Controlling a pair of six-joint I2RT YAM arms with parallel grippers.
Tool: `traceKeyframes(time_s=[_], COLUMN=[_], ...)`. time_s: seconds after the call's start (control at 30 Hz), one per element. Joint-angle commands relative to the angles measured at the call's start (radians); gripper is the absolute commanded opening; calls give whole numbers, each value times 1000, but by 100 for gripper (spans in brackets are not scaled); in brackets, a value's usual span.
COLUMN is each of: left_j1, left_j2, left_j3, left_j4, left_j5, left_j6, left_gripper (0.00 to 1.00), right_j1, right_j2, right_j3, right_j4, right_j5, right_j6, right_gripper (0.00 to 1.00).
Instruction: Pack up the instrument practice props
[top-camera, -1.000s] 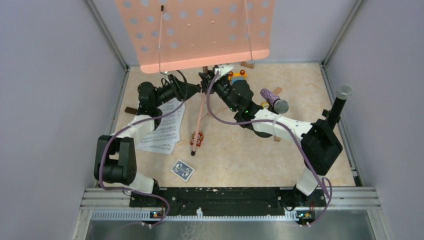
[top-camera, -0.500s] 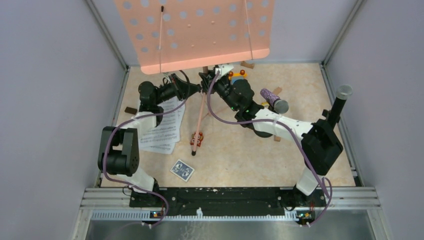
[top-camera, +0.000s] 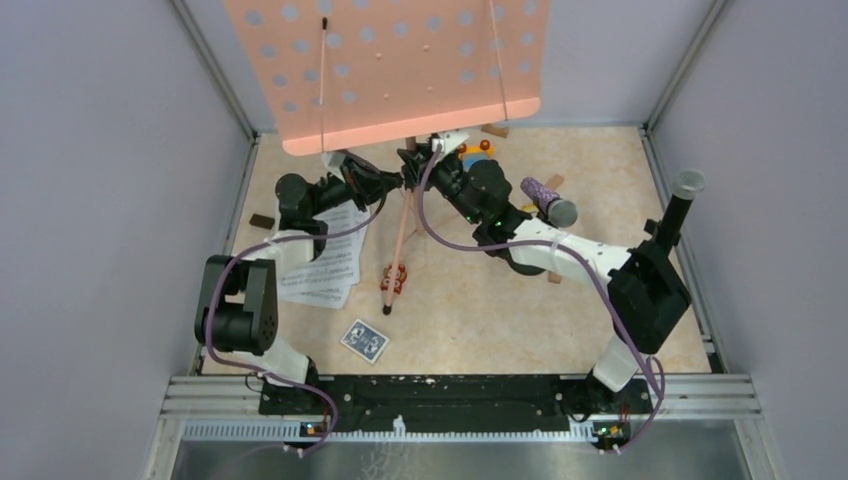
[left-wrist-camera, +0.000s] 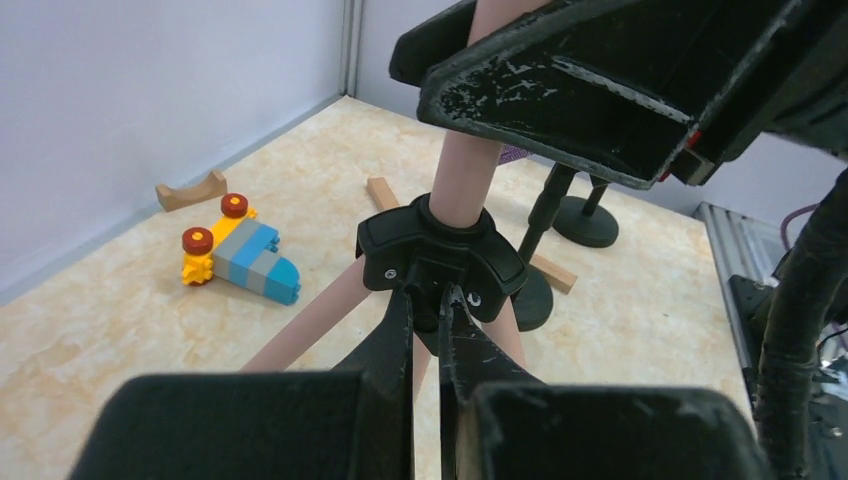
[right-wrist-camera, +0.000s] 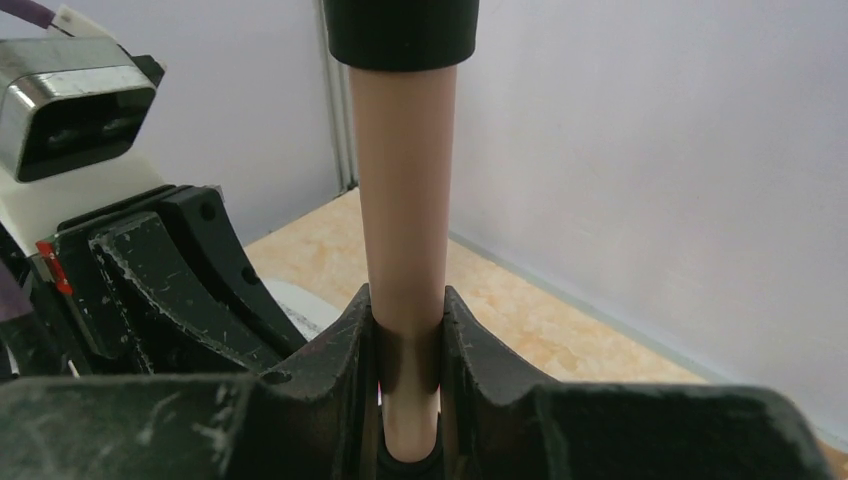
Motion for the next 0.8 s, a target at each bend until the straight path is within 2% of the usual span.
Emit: traceKeyframes(time_s=[0.0,0.17,0.47,0.63,0.77], left_j1=[-11,-40,-100,-165,-233], left_j2=[-67,-130,-206,-260,-286], left_j3=[-73,-136,-112,-113,-111], left_j4=[82,65,-270,-429,-491], left_j5=[146,161,151,118,45], left_j6=[148,306,571,682,659], left_gripper=[0,0,0,0,0], right_j1=[7,7,7,8,15], right_j2=[-62,-83,-141,-211,-275], right_j3=[-9,-27,-54,-81,-118], right_j4=[-27,-33,-75,-116,-158], right_j5=[-60,-67,-79,-75,-54], right_j6=[1,-5,-11,-15,-14], right_gripper=[0,0,0,0,0])
